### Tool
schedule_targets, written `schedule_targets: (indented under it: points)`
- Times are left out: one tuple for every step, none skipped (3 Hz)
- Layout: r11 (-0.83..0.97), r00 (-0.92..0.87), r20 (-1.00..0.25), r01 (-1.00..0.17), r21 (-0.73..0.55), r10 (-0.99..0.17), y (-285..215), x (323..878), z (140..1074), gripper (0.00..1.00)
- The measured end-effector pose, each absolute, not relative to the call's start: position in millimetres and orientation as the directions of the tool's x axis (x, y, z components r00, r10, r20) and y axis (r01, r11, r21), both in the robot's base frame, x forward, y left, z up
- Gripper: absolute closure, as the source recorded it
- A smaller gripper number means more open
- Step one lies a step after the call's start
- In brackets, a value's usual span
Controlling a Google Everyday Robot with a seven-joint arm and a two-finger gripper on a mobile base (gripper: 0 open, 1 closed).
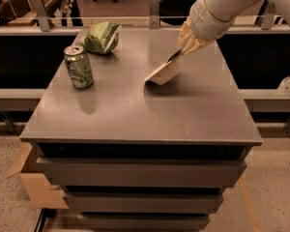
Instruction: Pick rxbar chocolate from paper bowl and place on counter
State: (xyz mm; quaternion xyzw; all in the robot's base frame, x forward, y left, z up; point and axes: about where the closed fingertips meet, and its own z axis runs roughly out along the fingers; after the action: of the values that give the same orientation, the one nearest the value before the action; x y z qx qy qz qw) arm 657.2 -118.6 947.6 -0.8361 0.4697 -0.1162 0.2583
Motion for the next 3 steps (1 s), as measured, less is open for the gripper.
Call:
schedule_targets:
  points:
    - [-0.425, 0.535, -0.061, -0.730, -0.534, -0.843, -121.0, 655.4, 940.2, 0.81]
    - [-0.418, 0.533, -0.083, -0.743, -0.523, -0.842, -123.1, 653.4, 931.8, 0.59]
    - [-0.402, 0.518, -0.110, -0.765, -0.503, -0.848, -129.7, 649.3, 920.2, 0.35]
